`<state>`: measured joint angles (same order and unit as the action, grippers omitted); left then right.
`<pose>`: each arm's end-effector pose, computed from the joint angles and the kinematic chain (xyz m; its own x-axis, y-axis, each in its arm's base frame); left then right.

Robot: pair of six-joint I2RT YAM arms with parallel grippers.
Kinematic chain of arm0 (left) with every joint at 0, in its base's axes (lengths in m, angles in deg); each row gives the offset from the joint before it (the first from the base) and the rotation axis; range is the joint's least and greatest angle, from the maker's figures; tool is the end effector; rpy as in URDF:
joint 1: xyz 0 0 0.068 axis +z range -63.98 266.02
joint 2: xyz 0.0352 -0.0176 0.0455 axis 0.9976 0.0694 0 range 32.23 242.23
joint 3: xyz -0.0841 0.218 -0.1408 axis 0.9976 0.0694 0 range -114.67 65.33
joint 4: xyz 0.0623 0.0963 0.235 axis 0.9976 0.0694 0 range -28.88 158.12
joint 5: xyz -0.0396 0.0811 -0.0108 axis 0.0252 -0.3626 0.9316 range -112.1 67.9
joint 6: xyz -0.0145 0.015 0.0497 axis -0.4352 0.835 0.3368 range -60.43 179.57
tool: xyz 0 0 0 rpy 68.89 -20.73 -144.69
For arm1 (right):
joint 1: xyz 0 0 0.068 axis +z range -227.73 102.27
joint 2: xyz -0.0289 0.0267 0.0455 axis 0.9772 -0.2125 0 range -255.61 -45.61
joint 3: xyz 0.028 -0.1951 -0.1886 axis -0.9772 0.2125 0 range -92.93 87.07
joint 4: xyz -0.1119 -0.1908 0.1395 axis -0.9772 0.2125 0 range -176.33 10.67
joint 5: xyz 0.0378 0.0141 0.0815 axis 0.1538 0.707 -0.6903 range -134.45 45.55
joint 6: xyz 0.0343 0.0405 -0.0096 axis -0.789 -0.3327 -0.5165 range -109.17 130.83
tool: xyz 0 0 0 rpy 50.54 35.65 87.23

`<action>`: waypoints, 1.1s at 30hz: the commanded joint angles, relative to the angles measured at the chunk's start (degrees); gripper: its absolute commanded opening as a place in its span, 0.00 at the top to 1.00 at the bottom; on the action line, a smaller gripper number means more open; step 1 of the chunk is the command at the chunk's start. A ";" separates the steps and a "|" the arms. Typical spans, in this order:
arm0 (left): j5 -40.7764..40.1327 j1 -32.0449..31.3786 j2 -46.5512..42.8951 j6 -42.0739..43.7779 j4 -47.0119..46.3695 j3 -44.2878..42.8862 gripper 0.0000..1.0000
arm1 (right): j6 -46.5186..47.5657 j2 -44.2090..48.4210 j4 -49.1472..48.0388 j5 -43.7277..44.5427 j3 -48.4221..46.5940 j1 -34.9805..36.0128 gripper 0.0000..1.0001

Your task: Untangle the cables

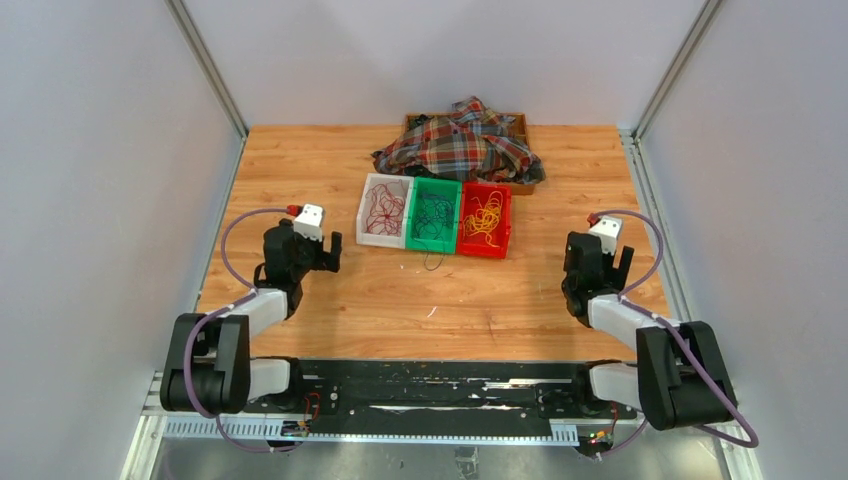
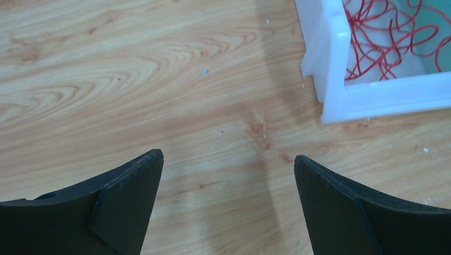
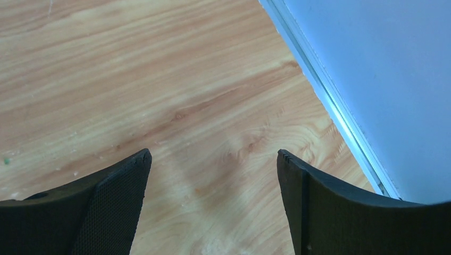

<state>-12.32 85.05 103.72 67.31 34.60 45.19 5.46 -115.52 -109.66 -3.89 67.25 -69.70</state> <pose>0.2349 -0.0100 0.1642 -0.3930 0.1394 -0.9089 0.2258 0.9728 0.0516 0.2238 0.0082 0.1664 -0.4001 0.0153 -0.9163 0.5085 0.8356 -0.2081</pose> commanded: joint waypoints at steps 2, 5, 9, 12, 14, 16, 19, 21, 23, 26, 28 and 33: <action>0.05 0.40 2.96 -1.86 -22.79 3.81 0.02 | 1.22 -1.46 -21.00 0.01 4.34 -1.72 0.13; -2.06 0.45 3.76 -2.51 -25.64 5.49 0.02 | 2.78 -4.14 -26.56 -1.46 5.85 -1.91 0.12; 0.24 0.07 8.54 -2.26 -48.06 14.48 0.02 | 11.18 -4.83 -38.04 -12.62 11.06 1.38 0.12; -1.53 0.01 4.65 -1.51 -34.32 10.46 0.02 | 13.45 -10.92 -49.44 -16.53 13.51 1.11 0.11; -2.70 0.09 7.20 -3.28 -38.30 10.50 0.02 | 13.46 -14.57 -48.30 -15.56 10.59 0.25 0.10; -2.58 0.09 6.38 -3.00 -35.57 9.94 0.02 | 10.15 -11.59 -37.36 -17.17 7.71 -1.35 0.10; -2.73 0.08 6.59 -3.14 -37.56 10.31 0.02 | 9.80 -9.86 -34.94 -17.80 7.30 -1.73 0.10; -2.79 0.09 6.62 -3.18 -37.20 10.36 0.02 | 10.15 -10.36 -35.97 -18.14 7.51 -1.70 0.10; -2.84 0.07 6.33 -3.14 -36.25 10.09 0.02 | 10.35 -10.55 -37.08 -18.09 7.84 -1.75 0.09; -2.84 0.09 6.59 -3.21 -37.17 10.31 0.02 | 10.38 -10.73 -37.22 -18.13 7.82 -1.75 0.09; -2.84 0.09 6.43 -3.21 -36.83 10.26 0.02 | 10.30 -10.83 -36.96 -18.41 7.66 -1.79 0.09; -2.84 0.09 6.56 -3.19 -37.02 10.29 0.02 | 10.29 -10.96 -36.87 -18.63 7.49 -1.88 0.09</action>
<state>-14.31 85.09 110.30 64.01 0.70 55.79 15.80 -126.10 -145.86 -22.08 75.23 -70.66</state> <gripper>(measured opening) 0.979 0.909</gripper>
